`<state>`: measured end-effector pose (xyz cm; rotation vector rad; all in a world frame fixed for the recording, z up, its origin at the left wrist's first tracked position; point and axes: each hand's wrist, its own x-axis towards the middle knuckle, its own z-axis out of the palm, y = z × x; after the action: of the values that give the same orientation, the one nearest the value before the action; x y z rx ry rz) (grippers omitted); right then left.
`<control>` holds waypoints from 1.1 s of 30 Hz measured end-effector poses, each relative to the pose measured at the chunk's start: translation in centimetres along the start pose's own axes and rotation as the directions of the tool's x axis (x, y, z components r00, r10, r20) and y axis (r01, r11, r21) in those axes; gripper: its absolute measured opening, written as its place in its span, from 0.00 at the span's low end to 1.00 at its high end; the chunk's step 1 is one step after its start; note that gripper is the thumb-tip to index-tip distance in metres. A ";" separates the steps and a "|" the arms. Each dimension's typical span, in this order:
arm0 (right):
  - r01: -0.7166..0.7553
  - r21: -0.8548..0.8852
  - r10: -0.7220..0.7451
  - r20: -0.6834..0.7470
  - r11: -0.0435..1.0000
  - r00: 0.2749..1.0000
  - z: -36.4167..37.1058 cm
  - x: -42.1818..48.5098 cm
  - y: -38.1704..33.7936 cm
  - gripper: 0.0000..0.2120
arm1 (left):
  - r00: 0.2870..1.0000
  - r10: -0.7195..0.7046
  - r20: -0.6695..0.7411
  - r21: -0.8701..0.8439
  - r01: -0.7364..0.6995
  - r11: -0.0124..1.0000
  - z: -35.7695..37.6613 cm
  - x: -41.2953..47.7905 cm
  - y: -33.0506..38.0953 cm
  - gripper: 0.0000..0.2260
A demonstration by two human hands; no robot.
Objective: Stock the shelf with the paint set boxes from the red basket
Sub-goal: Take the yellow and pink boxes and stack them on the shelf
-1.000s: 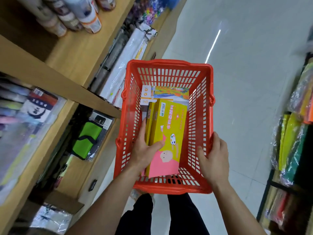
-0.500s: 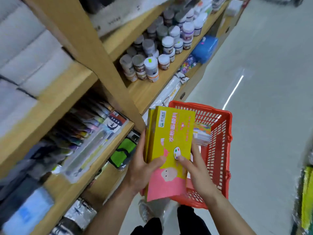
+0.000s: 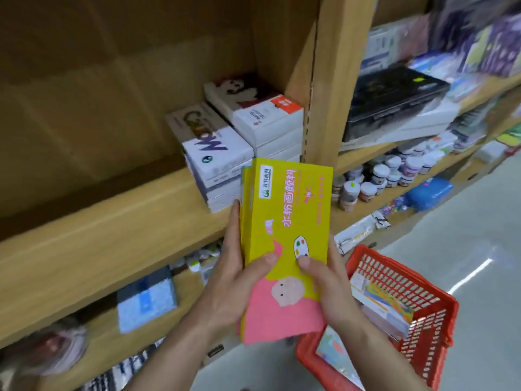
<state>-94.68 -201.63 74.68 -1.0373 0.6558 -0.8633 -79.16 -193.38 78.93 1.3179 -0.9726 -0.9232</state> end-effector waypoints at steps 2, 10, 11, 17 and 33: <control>-0.002 0.006 0.001 0.096 1.000 0.995 3.4 0.3 -0.9 0.44 | 0.994 0.046 -0.096 -0.013 -0.047 0.999 -2.6 -1.4 1.3 0.40; 0.072 -0.223 -0.001 0.303 0.972 0.953 17.7 4.7 -2.0 0.31 | 0.903 0.047 -0.427 0.037 -0.034 0.999 -16.5 -2.3 3.1 0.29; 0.075 -0.272 0.013 0.309 0.959 0.951 19.1 5.4 -1.9 0.30 | 0.891 0.031 -0.453 0.057 -0.006 0.998 -18.1 -1.9 2.8 0.29; 0.044 -0.569 0.093 0.210 0.821 0.973 23.4 8.9 -1.3 0.23 | 0.897 -0.063 -0.438 0.220 0.175 0.960 -23.7 1.2 2.4 0.22; 0.209 -0.528 0.000 0.367 0.823 0.930 18.4 2.4 3.1 0.27 | 0.957 0.014 -0.288 0.685 0.196 0.701 -20.8 -7.5 -1.0 0.56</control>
<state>-77.74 -194.51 78.61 -1.7353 0.5556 -0.5557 -62.10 -179.36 77.43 2.1092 -1.0934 -0.3961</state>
